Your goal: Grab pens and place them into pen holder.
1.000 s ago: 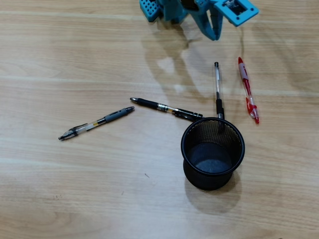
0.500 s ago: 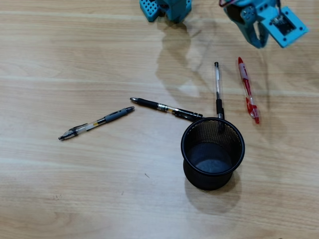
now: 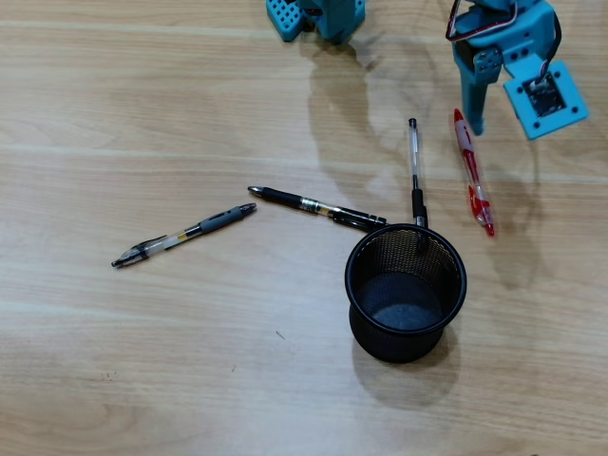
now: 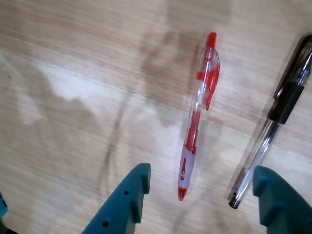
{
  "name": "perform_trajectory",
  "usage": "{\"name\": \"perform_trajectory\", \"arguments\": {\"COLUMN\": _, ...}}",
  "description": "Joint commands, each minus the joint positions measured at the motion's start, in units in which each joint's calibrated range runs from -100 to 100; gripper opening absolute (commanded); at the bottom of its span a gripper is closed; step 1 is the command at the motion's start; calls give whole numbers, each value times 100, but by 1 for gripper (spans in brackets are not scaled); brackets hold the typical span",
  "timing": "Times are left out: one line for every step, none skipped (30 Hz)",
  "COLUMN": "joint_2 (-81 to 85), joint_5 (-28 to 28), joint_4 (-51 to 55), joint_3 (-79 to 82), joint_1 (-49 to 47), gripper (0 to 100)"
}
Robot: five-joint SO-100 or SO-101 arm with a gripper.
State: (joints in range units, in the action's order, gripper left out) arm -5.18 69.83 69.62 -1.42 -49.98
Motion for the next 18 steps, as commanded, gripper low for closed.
{"name": "perform_trajectory", "arguments": {"joint_2": -242, "joint_5": 216, "joint_4": -50, "joint_3": -111, "joint_1": -9, "gripper": 27}}
{"name": "perform_trajectory", "arguments": {"joint_2": -369, "joint_5": 216, "joint_4": -69, "joint_3": -157, "joint_1": -9, "gripper": 27}}
{"name": "perform_trajectory", "arguments": {"joint_2": -471, "joint_5": 216, "joint_4": -78, "joint_3": -166, "joint_1": -9, "gripper": 27}}
{"name": "perform_trajectory", "arguments": {"joint_2": -556, "joint_5": 221, "joint_4": -78, "joint_3": -166, "joint_1": 0, "gripper": 27}}
{"name": "perform_trajectory", "arguments": {"joint_2": -709, "joint_5": 221, "joint_4": -78, "joint_3": -166, "joint_1": 9, "gripper": 27}}
{"name": "perform_trajectory", "arguments": {"joint_2": -768, "joint_5": 226, "joint_4": -78, "joint_3": -166, "joint_1": 9, "gripper": 27}}
{"name": "perform_trajectory", "arguments": {"joint_2": -828, "joint_5": 226, "joint_4": -87, "joint_3": -166, "joint_1": 0, "gripper": 27}}
{"name": "perform_trajectory", "arguments": {"joint_2": -879, "joint_5": 226, "joint_4": -87, "joint_3": -166, "joint_1": -9, "gripper": 27}}
{"name": "perform_trajectory", "arguments": {"joint_2": -930, "joint_5": 226, "joint_4": -87, "joint_3": -166, "joint_1": -18, "gripper": 27}}
{"name": "perform_trajectory", "arguments": {"joint_2": -972, "joint_5": 237, "joint_4": -87, "joint_3": -175, "joint_1": -28, "gripper": 27}}
{"name": "perform_trajectory", "arguments": {"joint_2": -1015, "joint_5": 273, "joint_4": -87, "joint_3": -175, "joint_1": -64, "gripper": 27}}
{"name": "perform_trajectory", "arguments": {"joint_2": -1057, "joint_5": 326, "joint_4": -87, "joint_3": -175, "joint_1": -128, "gripper": 27}}
{"name": "perform_trajectory", "arguments": {"joint_2": -1108, "joint_5": 378, "joint_4": -87, "joint_3": -175, "joint_1": -174, "gripper": 27}}
{"name": "perform_trajectory", "arguments": {"joint_2": -1168, "joint_5": 436, "joint_4": -87, "joint_3": -175, "joint_1": -220, "gripper": 27}}
{"name": "perform_trajectory", "arguments": {"joint_2": -1227, "joint_5": 483, "joint_4": -96, "joint_3": -175, "joint_1": -293, "gripper": 27}}
{"name": "perform_trajectory", "arguments": {"joint_2": -1295, "joint_5": 520, "joint_4": -96, "joint_3": -175, "joint_1": -357, "gripper": 27}}
{"name": "perform_trajectory", "arguments": {"joint_2": -1346, "joint_5": 561, "joint_4": -96, "joint_3": -175, "joint_1": -412, "gripper": 27}}
{"name": "perform_trajectory", "arguments": {"joint_2": -1405, "joint_5": 603, "joint_4": -123, "joint_3": -175, "joint_1": -476, "gripper": 27}}
